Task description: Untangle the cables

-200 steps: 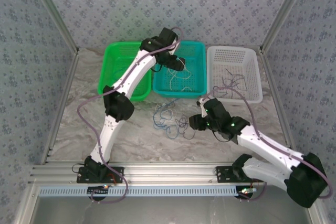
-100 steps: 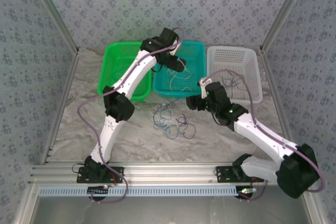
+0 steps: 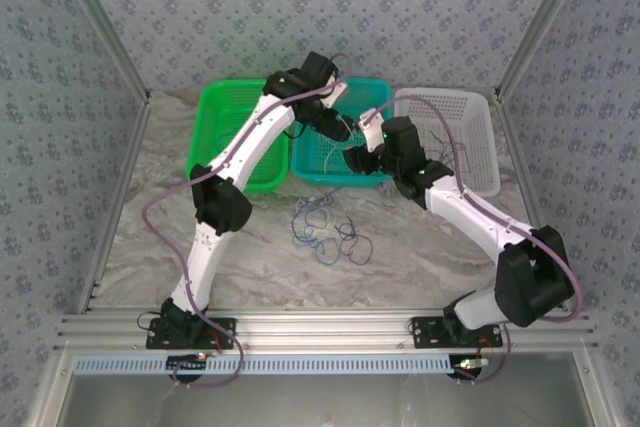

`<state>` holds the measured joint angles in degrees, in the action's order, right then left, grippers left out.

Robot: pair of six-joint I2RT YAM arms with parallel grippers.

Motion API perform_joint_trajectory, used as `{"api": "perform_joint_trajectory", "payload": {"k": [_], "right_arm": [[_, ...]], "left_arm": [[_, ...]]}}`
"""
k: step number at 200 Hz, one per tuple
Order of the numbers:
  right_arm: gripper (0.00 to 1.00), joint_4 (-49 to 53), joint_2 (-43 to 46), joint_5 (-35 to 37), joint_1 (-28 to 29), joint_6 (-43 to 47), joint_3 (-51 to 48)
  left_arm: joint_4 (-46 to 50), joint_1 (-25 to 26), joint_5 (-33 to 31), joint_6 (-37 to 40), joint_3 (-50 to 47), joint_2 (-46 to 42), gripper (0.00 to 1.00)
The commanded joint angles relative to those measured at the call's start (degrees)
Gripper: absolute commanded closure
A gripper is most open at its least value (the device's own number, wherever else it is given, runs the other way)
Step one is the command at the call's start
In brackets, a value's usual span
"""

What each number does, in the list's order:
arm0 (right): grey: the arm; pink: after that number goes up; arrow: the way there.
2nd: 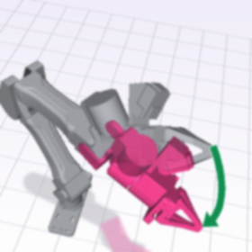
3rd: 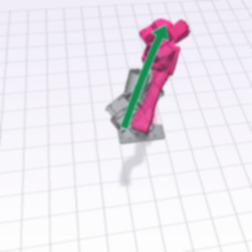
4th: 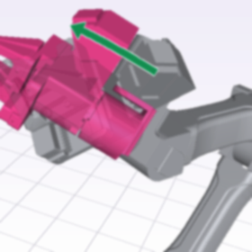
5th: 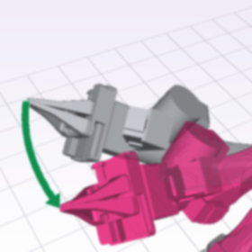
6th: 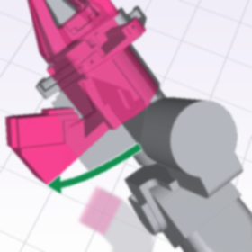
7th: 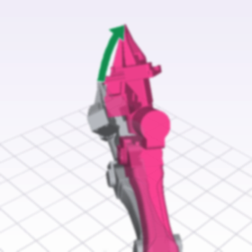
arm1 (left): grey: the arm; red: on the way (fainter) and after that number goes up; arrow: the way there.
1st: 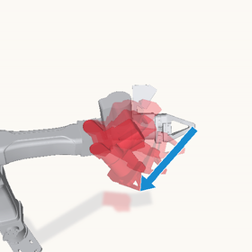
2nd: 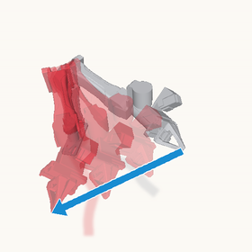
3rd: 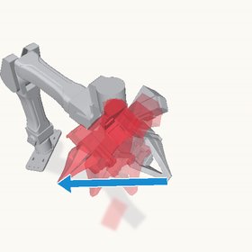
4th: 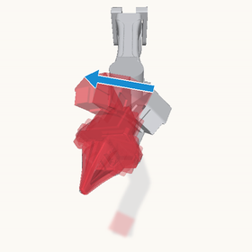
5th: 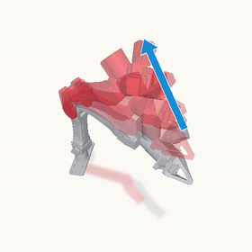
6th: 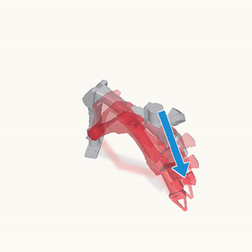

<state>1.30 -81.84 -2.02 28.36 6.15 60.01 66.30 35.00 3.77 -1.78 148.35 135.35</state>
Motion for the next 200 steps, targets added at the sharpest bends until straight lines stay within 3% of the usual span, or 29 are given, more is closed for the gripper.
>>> {"api": "perform_joint_trajectory", "payload": {"k": [1,24,78,102,139,200], "right_arm": [[0.35,0.95,-2.05,-2.0,-0.73,3.54,2.96],[0.41,2.12,-4.0,-3.3,-1.0,5.12,5.4],[0.82,4.37,-6.07,-5.57,-2.16,7.89,9.97],[0.96,5.42,-6.06,-6.74,-2.92,8.52,10.69],[0.98,6.97,-7.05,-6.68,-4.33,7.48,12.87],[0.98,21.27,-18.34,-9.05,-6.47,6.94,25.15]], "left_arm": [[1.54,0.24,1.36,1.73,-0.13,-2.38,0.03],[1.81,0.32,1.84,1.89,-0.23,-2.49,0.03],[2.08,0.24,3.32,2.61,-1.2,-3.03,0.04],[1.84,0.31,3.54,2.63,-1.82,-3.33,0.04],[2.4,-0.15,3.03,2.36,-2.05,-3.48,0.05],[2.85,-1.1,-0.48,2.79,-5.47,-5.89,0.01]]}}
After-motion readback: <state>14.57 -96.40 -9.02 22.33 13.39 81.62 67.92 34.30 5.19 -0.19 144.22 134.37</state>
